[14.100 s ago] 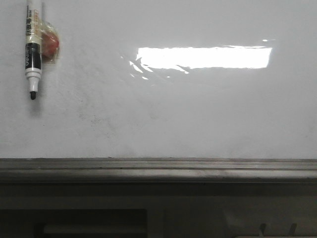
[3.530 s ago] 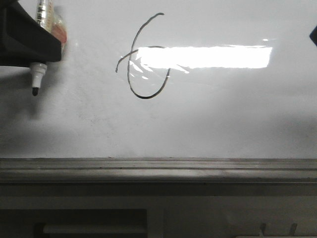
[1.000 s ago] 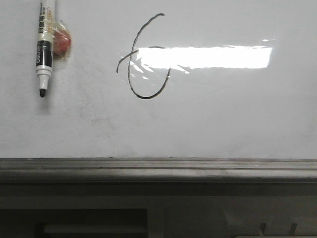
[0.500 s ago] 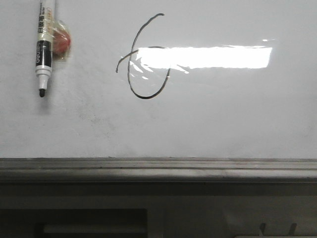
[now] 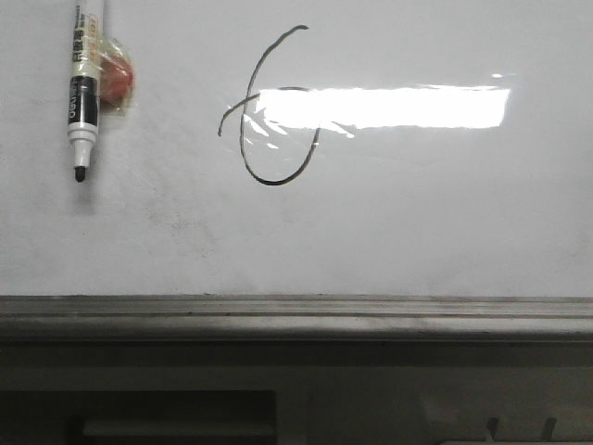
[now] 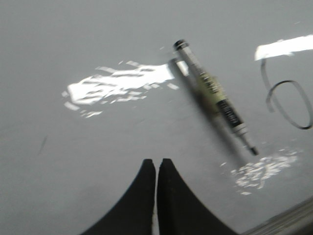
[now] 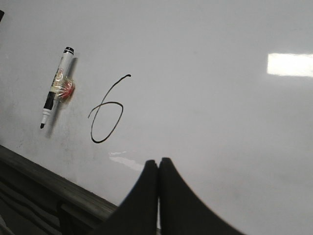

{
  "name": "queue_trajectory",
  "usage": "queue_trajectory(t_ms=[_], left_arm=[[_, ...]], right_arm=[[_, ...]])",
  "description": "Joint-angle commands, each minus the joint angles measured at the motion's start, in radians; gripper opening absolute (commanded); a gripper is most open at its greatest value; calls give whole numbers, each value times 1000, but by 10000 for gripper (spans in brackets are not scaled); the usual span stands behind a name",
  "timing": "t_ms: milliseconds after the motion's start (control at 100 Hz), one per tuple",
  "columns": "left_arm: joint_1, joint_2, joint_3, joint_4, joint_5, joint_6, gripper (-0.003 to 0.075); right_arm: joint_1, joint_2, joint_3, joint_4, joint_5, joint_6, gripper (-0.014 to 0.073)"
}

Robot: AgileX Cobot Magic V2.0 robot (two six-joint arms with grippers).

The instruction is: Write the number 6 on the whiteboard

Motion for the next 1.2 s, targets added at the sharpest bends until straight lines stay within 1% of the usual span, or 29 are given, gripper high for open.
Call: queue_trajectory(t_ms=[0, 50, 90, 190, 290, 340, 510, 690, 850, 1190], left_arm=[[93, 4, -10, 94, -74, -125, -20], [132, -5, 0, 146, -80, -177, -20], [157, -17, 13, 174, -93, -193, -20], [206, -43, 52, 176, -128, -193, -20], [249, -61, 86, 176, -128, -193, -20], [267, -67, 86, 176, -106, -193, -20], [335, -80, 86, 176, -105, -193, -20], [338, -86, 88, 174, -98, -193, -20], [340, -86, 88, 170, -56, -193, -20], [340, -84, 88, 172, -59, -193, -20]], right_arm=[[-7, -9, -25, 13, -82, -11, -65], [-7, -9, -25, 13, -82, -11, -65], [-7, -9, -25, 13, -82, -11, -65], [-7, -9, -25, 13, -82, -11, -65], [-7, -9, -25, 13, -82, -11, -65], [-7, -9, -25, 13, -82, -11, -65], [-7, -9, -25, 13, -82, -11, -65], [-7, -9, -25, 13, -84, -11, -65], [-7, -9, -25, 13, -84, -11, -65], [-7, -9, -25, 13, -84, -11, -65]])
